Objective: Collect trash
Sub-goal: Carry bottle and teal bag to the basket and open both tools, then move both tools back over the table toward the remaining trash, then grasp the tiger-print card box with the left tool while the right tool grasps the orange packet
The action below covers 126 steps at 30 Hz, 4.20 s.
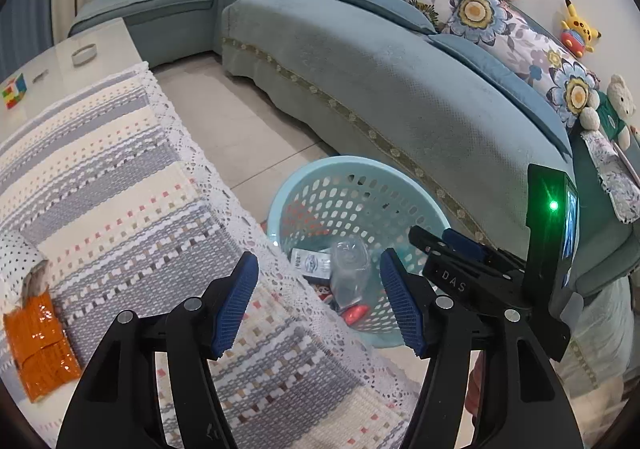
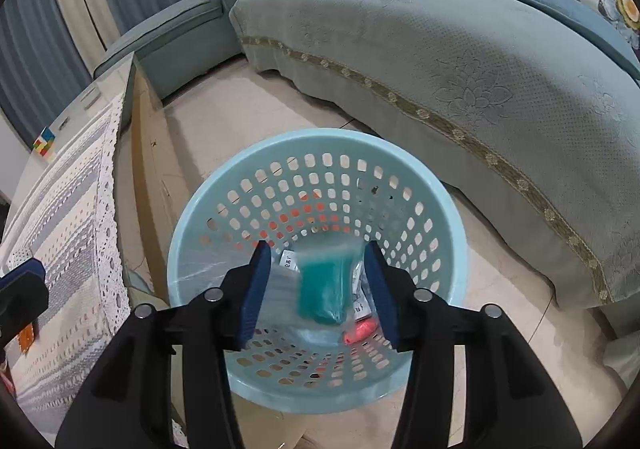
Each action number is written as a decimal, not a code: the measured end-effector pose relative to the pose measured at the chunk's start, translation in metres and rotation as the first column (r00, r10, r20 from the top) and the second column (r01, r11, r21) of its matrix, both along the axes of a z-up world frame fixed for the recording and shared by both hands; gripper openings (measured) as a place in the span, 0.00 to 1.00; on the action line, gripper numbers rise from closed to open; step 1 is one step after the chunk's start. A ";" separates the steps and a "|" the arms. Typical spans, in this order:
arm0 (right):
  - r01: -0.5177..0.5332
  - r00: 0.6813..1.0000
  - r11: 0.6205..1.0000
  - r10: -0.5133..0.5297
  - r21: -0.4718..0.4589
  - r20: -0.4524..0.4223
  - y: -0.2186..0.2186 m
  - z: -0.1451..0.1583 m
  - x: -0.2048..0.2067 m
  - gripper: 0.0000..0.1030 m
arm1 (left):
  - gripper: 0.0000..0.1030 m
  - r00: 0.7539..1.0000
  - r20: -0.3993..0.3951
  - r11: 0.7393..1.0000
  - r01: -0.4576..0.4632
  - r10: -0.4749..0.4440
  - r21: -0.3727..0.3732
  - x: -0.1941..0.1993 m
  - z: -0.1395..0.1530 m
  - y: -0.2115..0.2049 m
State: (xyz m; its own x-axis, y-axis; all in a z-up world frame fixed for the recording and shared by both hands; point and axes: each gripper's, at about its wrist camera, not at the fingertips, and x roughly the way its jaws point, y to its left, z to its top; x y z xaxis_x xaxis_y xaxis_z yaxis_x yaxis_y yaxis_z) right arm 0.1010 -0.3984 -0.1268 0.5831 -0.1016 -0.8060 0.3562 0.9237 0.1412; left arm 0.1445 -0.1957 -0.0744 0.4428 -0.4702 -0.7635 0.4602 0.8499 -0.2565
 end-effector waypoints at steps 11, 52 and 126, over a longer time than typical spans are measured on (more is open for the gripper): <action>-0.030 1.000 0.999 0.030 -0.013 0.011 0.016 0.008 -0.005 0.44 | 0.60 0.999 0.046 1.000 -0.007 0.008 -0.010 -0.008 0.015 0.014; -0.614 0.770 0.782 0.624 -0.107 0.134 0.313 0.031 -0.027 0.63 | 0.81 0.475 0.267 0.473 -0.878 0.838 0.076 -0.181 0.008 0.400; -0.635 0.771 0.761 0.635 0.133 0.047 0.308 0.012 0.033 0.71 | 0.87 0.870 0.035 0.862 -0.492 0.491 0.124 -0.055 -0.027 0.355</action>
State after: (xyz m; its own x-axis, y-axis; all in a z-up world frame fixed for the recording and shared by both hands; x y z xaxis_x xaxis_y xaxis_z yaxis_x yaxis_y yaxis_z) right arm 0.1342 -0.0906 -0.1150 0.4750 0.3994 -0.7841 -0.3052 0.9105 0.2790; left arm 0.0893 0.1597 -0.1010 0.5932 -0.0918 -0.7998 -0.0253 0.9909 -0.1324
